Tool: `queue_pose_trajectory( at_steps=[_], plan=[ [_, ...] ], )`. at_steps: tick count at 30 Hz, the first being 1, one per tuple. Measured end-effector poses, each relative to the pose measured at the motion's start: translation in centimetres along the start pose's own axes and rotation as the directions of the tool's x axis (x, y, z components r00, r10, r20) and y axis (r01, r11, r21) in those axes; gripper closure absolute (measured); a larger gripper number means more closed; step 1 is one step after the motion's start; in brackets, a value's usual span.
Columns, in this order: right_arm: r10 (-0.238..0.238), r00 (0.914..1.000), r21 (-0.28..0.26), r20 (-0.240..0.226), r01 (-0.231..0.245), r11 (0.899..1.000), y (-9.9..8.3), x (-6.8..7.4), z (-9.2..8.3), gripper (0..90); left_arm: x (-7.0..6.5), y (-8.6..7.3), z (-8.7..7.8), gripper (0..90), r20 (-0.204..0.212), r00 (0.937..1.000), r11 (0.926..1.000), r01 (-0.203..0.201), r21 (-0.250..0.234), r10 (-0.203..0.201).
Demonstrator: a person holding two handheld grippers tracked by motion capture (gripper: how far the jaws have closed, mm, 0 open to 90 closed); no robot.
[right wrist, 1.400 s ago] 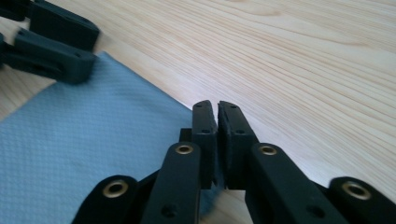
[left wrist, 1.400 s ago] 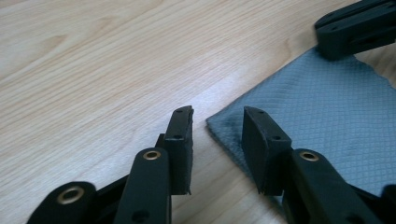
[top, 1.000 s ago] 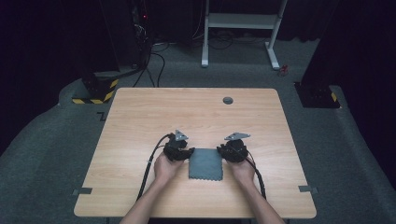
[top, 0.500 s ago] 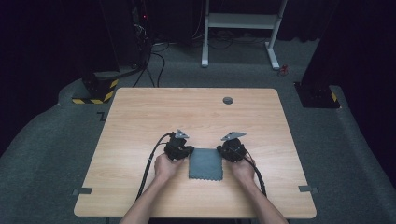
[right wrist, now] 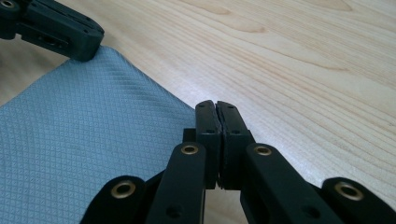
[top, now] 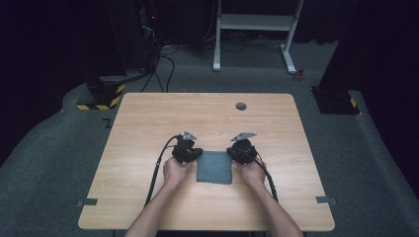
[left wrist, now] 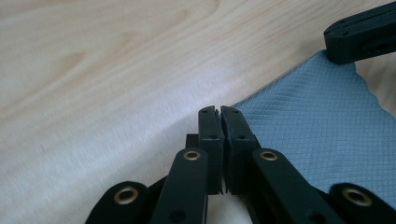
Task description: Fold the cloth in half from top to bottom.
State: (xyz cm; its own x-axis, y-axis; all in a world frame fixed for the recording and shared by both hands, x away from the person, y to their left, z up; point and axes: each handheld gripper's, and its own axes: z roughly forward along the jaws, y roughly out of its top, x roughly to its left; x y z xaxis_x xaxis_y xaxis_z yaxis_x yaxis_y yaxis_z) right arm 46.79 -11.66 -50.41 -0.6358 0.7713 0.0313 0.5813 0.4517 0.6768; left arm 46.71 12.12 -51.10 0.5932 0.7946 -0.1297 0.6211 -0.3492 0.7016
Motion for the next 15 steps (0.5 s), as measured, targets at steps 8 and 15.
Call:
queue_pose_trajectory(
  at_steps=[8, 15],
  plan=[
    [0.051, 0.9987, 0.0, 0.002, -0.051, 0.999, 0.0, -1.0, 1.1, 80.9, 0.1, 0.1, -0.1, 74.4, -0.048, 0.998, 0.9986, 0.039, -0.037, -0.041],
    [0.071, 0.9923, -0.084, -0.101, -0.079, 0.993, -2.0, 0.3, -1.9, 84.1, -1.7, -2.1, -2.6, 73.5, 0.061, 0.9979, 0.9957, -0.018, -0.091, 0.024]
  ],
)
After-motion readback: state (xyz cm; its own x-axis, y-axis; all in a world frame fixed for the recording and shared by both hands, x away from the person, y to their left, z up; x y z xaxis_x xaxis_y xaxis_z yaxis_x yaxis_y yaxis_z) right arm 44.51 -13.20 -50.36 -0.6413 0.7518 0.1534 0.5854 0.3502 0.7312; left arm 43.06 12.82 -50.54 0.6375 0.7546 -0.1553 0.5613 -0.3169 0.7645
